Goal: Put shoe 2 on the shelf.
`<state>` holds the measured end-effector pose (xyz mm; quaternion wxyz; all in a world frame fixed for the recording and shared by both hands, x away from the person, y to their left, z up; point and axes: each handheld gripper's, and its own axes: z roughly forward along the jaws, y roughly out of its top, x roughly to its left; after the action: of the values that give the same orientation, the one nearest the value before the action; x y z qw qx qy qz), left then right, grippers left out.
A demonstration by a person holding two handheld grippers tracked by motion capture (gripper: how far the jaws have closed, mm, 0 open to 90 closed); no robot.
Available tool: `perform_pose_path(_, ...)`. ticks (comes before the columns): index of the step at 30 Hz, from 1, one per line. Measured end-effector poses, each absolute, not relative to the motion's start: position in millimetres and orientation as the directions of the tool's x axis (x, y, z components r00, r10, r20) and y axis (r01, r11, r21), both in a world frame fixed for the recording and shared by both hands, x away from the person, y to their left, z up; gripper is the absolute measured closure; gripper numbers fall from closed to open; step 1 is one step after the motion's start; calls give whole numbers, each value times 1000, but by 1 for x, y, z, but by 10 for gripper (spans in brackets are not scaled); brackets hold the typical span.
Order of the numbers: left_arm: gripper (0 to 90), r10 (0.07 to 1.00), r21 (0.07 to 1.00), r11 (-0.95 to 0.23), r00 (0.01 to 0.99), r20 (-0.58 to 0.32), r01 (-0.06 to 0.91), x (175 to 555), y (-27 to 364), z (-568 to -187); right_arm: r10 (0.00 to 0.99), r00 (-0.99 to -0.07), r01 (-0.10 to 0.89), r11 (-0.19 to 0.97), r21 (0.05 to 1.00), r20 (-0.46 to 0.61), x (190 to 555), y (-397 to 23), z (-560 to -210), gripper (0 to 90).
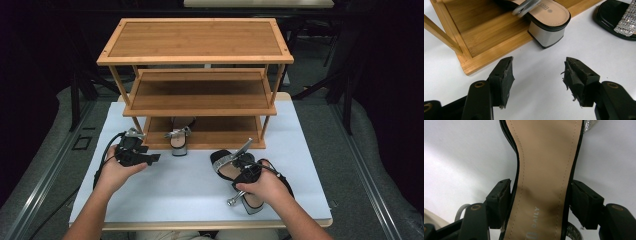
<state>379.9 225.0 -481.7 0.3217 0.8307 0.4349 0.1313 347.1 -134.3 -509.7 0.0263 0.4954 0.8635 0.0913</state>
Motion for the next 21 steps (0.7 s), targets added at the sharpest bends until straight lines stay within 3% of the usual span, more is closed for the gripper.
perform_pose_path(21,405,809,650,-406,584,-72,642,381,225,-483,853,-522,832,516,205,-30,344,-134,-508,401)
